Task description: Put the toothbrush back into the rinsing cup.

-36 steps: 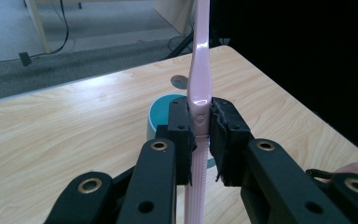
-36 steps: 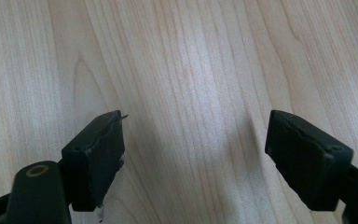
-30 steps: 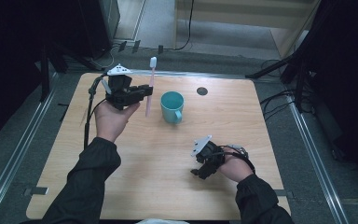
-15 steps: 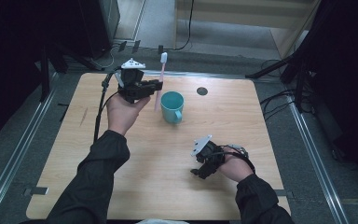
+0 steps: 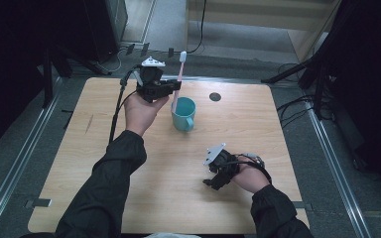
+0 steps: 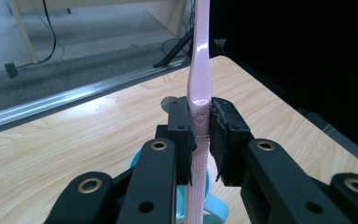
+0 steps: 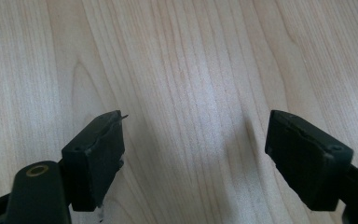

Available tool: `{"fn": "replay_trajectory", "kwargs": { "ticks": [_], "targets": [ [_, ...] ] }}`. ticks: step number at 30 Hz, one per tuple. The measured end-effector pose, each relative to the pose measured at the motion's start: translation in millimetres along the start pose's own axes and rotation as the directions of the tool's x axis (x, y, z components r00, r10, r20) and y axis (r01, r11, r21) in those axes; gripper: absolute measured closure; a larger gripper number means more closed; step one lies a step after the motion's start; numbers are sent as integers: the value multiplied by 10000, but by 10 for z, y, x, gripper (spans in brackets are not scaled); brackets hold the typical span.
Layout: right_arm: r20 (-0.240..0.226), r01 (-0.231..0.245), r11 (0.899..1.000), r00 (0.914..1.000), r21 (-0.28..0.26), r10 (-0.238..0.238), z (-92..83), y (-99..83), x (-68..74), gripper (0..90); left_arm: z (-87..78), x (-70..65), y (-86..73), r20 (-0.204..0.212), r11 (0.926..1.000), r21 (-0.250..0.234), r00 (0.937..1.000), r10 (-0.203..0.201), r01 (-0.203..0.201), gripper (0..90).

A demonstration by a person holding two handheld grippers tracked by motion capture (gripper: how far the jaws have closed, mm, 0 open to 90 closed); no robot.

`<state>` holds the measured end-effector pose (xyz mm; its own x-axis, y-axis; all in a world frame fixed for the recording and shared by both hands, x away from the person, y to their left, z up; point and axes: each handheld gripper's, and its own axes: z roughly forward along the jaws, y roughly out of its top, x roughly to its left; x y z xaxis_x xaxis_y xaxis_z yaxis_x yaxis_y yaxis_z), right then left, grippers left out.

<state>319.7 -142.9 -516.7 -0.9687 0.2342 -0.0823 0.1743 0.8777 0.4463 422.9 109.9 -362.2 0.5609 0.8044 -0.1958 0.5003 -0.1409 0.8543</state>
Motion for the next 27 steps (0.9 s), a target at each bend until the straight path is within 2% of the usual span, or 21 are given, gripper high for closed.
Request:
{"fn": "replay_trajectory", "kwargs": {
  "ticks": [5,8,13,19,23,27],
  "targets": [
    [-17,40,10000,10000,-22,-40,-2,1,5,196,141,-2,26,36,9999,109,10000,-80,79,785],
    [-26,35,10000,10000,-32,-36,-4,0,4,196,226,-57,31,-119,9993,258,9995,286,-282,785],
    [-24,68,10000,10000,-62,-68,-5,0,-1,196,365,-76,19,32,9997,221,10000,83,-84,785],
    [-20,74,10000,10000,-53,-74,-5,1,0,196,522,-34,-50,72,9985,548,10000,44,-47,785],
    [1,59,10000,10000,-64,-59,-6,3,-1,196,583,-12,-103,-2,9986,521,10000,76,-76,785],
    [-12,81,10000,10000,-40,-81,-2,3,-1,196,633,8,-169,-93,9976,697,10000,33,-26,784]
  ]
}}
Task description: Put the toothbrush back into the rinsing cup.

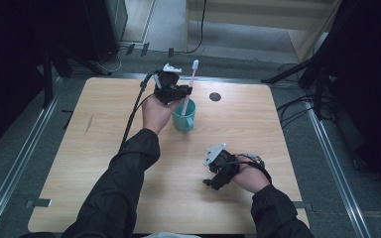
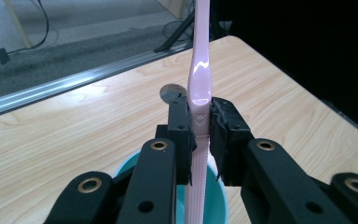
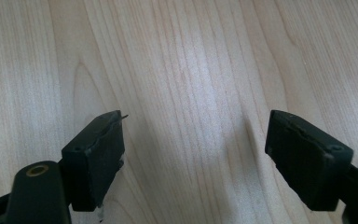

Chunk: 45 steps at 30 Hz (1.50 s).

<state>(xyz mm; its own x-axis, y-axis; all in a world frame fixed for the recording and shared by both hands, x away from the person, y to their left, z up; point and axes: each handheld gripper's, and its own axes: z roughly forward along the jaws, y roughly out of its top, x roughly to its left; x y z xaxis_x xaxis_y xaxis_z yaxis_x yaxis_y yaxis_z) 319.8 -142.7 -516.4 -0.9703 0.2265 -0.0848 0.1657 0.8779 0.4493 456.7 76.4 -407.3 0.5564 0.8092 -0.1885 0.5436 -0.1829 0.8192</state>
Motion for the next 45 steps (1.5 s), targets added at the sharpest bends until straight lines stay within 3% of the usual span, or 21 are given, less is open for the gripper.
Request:
{"fn": "replay_trajectory", "kwargs": {
  "ticks": [20,21,23,28,32,38,45],
  "targets": [
    [5,130,9999,9999,75,-130,19,7,3,196,130,74,-336,-121,9979,630,9998,-159,167,785],
    [10,139,9999,9999,91,-139,18,8,3,196,131,69,-349,-196,9978,648,9997,-157,170,833],
    [3,141,9999,9999,94,-141,19,8,4,196,147,71,-373,-115,9972,716,9997,-215,223,841],
    [-1,151,9998,9999,93,-151,19,8,6,196,171,42,-398,-190,9941,1073,9996,198,-176,843],
    [-2,148,9998,9999,95,-148,19,8,5,196,161,35,-393,-106,9946,1031,9998,153,-141,837],
    [24,112,9999,9999,80,-112,16,4,2,196,37,23,-361,100,9927,1174,9996,274,-284,800],
    [47,57,10000,10000,38,-57,9,4,-2,196,-258,17,-389,531,9925,1119,9976,439,-497,674]
  ]
}}
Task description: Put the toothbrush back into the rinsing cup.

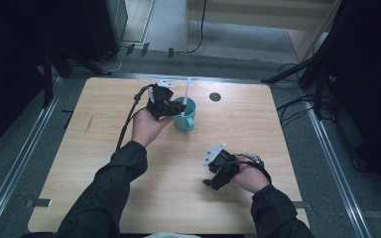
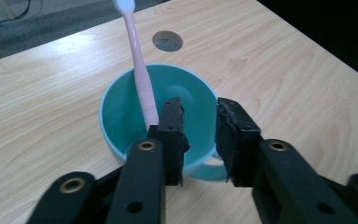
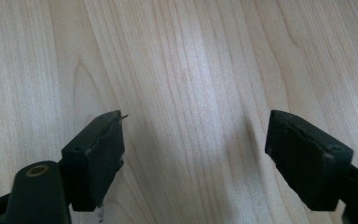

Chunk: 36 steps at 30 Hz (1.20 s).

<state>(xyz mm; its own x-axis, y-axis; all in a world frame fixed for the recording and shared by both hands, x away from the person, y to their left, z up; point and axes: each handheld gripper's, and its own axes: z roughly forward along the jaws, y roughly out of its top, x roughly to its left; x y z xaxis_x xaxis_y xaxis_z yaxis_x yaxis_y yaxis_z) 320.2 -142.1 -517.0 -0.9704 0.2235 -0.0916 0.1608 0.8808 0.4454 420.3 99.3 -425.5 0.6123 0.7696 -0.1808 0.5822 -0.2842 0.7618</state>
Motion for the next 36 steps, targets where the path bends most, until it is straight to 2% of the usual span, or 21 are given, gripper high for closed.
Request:
{"fn": "replay_trajectory", "kwargs": {
  "ticks": [2,4,7,12,16,23,29,36],
  "targets": [
    [-53,-31,10000,10000,53,31,1,-5,7,196,-65,9,-41,120,9999,89,9999,-89,88,609],
    [-47,-18,10000,10000,53,18,2,-7,8,196,-140,4,-106,89,9999,124,10000,18,-19,571],
    [-16,-43,10000,10000,47,43,0,-8,9,196,-263,-8,-221,114,9995,249,9998,164,-167,520],
    [17,-63,9999,10000,84,63,0,-6,8,196,-427,-14,-428,274,9993,371,9996,89,-99,467],
    [19,-44,9999,10000,106,43,2,3,21,196,-529,-23,-568,274,9978,588,9992,275,-290,446],
    [33,-71,9999,10000,129,70,0,-9,21,196,-683,4,-769,262,9974,674,9994,221,-238,426],
    [48,-97,9999,9999,125,96,0,4,28,196,-783,43,-862,212,9971,751,9998,52,-68,414],
    [28,-14,9999,10000,102,14,4,22,24,196,-882,36,-1020,99,9947,1002,9997,233,-242,399]
  ]
}}
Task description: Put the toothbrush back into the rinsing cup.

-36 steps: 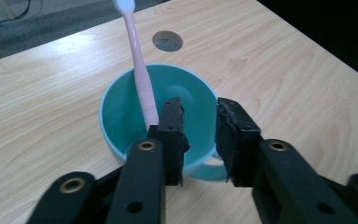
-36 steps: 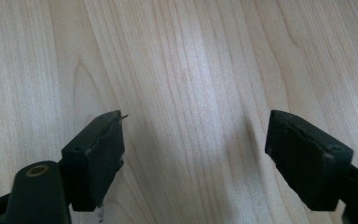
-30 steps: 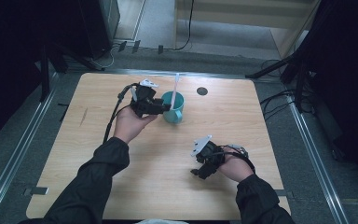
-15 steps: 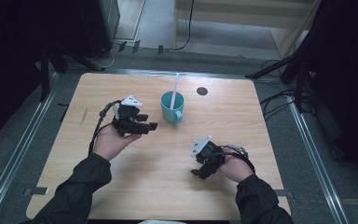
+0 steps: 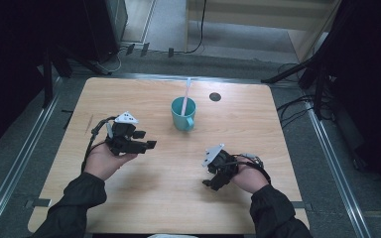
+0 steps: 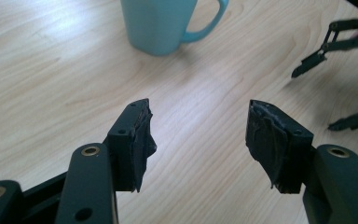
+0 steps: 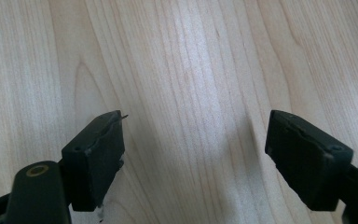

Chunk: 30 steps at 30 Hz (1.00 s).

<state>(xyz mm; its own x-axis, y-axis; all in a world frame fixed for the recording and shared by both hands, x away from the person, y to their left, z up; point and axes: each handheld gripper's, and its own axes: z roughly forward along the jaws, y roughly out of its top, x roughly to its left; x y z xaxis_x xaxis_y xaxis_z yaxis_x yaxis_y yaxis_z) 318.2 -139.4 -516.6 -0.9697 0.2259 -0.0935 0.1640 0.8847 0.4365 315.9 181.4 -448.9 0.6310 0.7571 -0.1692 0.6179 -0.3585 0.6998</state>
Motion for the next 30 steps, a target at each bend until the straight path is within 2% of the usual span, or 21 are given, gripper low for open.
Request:
{"fn": "replay_trajectory", "kwargs": {
  "ticks": [3,6,11,18,24,30],
  "targets": [
    [-22,22,10000,10000,-21,-22,3,9,-4,196,-23,0,-91,-72,9999,95,10000,-62,62,396],
    [-33,64,10000,10000,-18,-64,5,23,-8,196,-44,-16,-174,154,9998,136,9998,-151,149,392],
    [-13,132,9999,9999,-7,-132,15,40,-12,196,-57,-16,-274,-59,9990,436,10000,27,-24,380],
    [-72,136,9999,9999,-3,-136,24,49,-12,196,-77,147,-396,-478,9955,697,9970,-612,644,383],
    [-147,159,9999,9998,48,-158,30,49,-10,196,-81,273,-441,-652,9922,682,9929,-999,1044,386],
    [-163,154,9998,9998,81,-153,34,46,-6,196,-84,350,-467,-728,9895,703,9900,-1208,1259,384]
  ]
}}
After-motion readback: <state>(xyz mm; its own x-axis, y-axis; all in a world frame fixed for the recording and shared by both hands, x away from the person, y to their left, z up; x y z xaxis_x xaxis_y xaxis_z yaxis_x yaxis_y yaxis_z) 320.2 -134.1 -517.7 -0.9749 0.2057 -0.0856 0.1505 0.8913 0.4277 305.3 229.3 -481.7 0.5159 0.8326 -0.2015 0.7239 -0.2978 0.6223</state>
